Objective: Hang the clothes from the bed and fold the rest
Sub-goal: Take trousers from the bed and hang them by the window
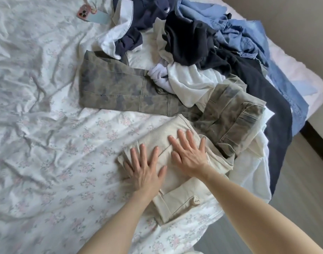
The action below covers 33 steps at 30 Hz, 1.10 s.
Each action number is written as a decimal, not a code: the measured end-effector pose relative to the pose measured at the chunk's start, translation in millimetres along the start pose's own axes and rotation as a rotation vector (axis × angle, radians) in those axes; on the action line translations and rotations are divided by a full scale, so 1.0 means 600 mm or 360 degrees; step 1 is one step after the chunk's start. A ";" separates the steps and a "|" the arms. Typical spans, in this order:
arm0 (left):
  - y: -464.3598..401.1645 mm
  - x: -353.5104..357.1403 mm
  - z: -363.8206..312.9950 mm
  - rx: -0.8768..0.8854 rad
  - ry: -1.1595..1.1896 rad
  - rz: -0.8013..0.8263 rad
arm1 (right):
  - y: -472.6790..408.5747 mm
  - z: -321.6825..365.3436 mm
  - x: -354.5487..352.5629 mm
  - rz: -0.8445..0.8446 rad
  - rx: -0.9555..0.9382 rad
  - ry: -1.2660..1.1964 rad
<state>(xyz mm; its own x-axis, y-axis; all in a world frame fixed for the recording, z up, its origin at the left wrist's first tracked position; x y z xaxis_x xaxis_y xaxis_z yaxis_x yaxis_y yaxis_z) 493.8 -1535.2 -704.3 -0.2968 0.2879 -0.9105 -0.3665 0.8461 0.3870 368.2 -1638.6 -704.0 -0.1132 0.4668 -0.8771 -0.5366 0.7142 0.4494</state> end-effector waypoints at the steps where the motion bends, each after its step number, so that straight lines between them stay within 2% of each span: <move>1: -0.005 0.005 0.001 -0.0037 0.0009 0.0014 | -0.008 -0.005 0.006 0.0019 0.0007 0.0009; 8: -0.038 0.006 0.019 -0.0113 -0.0116 0.0141 | -0.038 -0.041 -0.012 0.0103 0.0345 -0.0287; 11: -0.047 -0.002 0.023 -0.0106 -0.0093 0.0201 | -0.008 -0.036 -0.017 -0.0013 0.0401 -0.0233; 15: -0.066 -0.023 0.027 0.0031 -0.0092 0.0245 | 0.066 -0.022 -0.020 -0.0308 0.0553 -0.0399; 19: -0.104 -0.048 0.006 0.0194 -0.0141 0.0300 | 0.150 0.004 0.003 -0.0410 0.0778 -0.0604; 23: -0.138 -0.064 -0.021 0.0294 -0.0081 0.0388 | 0.201 0.018 0.034 -0.0500 0.1190 -0.1042; 27: -0.160 -0.066 -0.036 0.0378 0.0039 0.0492 | 0.219 0.031 0.070 -0.0604 0.1580 -0.1998; 29: -0.170 -0.067 -0.034 0.0371 0.0129 0.0523 | 0.211 0.039 0.079 -0.0582 0.1662 -0.2309; 33: -0.185 -0.072 -0.033 0.0422 0.0326 0.0619 | 0.194 0.041 0.082 -0.0669 0.1648 -0.2475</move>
<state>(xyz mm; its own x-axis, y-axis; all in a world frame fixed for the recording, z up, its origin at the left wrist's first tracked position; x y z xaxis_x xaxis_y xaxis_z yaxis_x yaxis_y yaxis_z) 529.9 -1650.4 -705.1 -0.5430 0.5325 -0.6492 0.0334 0.7863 0.6170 320.5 -1519.7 -690.5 0.9263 -0.2261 -0.3013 0.3761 0.6010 0.7053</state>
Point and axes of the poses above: each hand's wrist, its own y-axis away from the middle knuckle, its own x-axis out of the palm, z = x × y, the point moved 4 cm from there along -y, towards the middle knuckle
